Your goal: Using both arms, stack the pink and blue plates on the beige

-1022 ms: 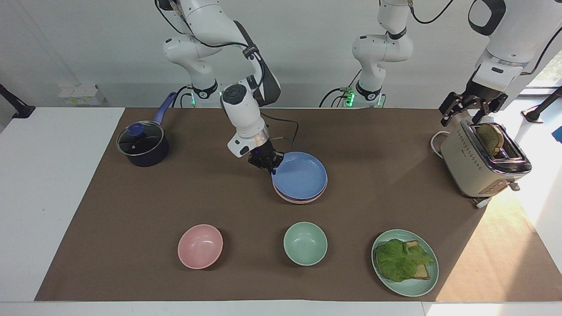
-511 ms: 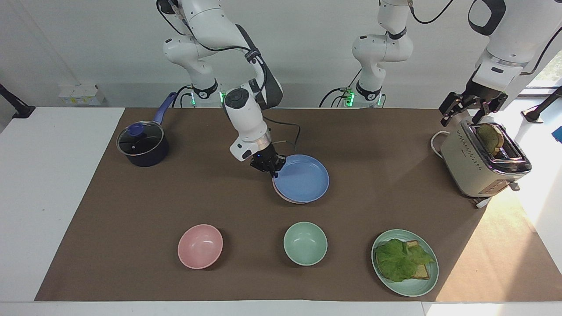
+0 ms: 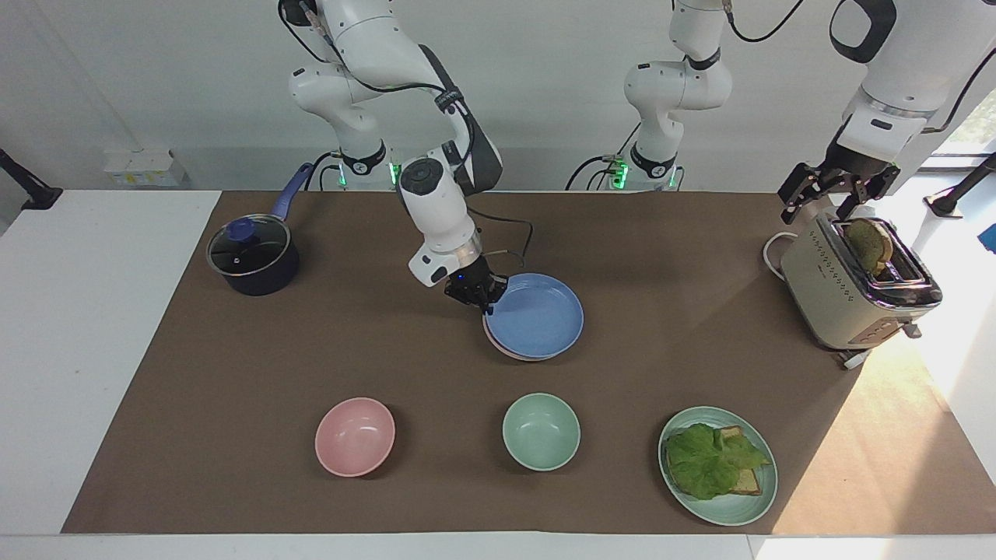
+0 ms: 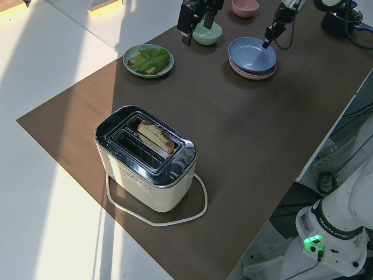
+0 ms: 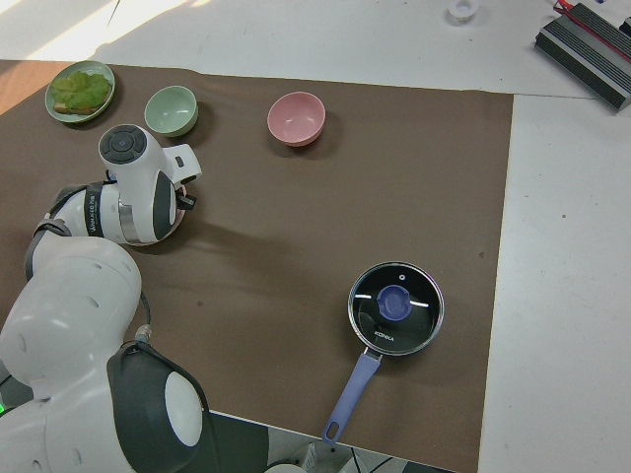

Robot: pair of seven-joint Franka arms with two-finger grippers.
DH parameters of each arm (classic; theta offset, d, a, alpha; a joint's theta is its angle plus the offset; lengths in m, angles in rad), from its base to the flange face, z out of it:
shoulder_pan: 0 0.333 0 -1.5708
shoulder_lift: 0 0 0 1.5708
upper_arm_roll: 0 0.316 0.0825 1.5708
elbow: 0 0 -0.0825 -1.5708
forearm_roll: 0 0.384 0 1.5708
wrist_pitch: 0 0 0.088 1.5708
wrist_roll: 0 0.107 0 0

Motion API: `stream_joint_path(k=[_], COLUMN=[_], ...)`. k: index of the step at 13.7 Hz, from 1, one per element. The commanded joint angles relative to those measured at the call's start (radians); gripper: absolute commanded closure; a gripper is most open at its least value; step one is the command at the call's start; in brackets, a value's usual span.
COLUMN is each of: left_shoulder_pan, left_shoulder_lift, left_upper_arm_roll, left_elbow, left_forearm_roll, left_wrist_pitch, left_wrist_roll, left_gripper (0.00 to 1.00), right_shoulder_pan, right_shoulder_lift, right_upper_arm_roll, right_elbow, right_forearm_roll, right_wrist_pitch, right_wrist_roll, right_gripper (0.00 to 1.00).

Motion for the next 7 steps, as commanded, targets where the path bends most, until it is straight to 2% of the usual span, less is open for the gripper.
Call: stream_joint_path(k=[1, 2, 3, 5, 7], left_shoulder_pan=[0.009, 0.009, 0.009, 0.009, 0.009], left_shoulder_lift=[0.000, 0.000, 0.000, 0.000, 0.000], left_upper_arm_roll=[-0.006, -0.006, -0.006, -0.006, -0.006], left_elbow=[0.016, 0.016, 0.016, 0.016, 0.016], left_forearm_roll=[0.008, 0.008, 0.008, 0.008, 0.008], left_wrist_pitch=[-0.022, -0.022, -0.022, -0.022, -0.022], left_wrist_roll=[0.004, 0.004, 0.004, 0.004, 0.004], left_gripper=[0.00, 0.00, 0.00, 0.00, 0.00], right_shoulder_pan=[0.002, 0.002, -0.004, -0.022, -0.095], right_shoulder_lift=[0.000, -0.002, -0.009, -0.051, -0.119], right_upper_arm_roll=[-0.002, -0.004, -0.010, -0.020, -0.022], right_elbow=[0.009, 0.017, 0.026, 0.046, 0.046], right_forearm_roll=[0.006, 0.006, 0.005, 0.003, -0.012], right_wrist_pitch=[-0.009, -0.015, -0.035, -0.087, -0.149], right_wrist_roll=[0.023, 0.023, 0.024, 0.024, 0.021], right_gripper=[0.26, 0.10, 0.00, 0.00, 0.00])
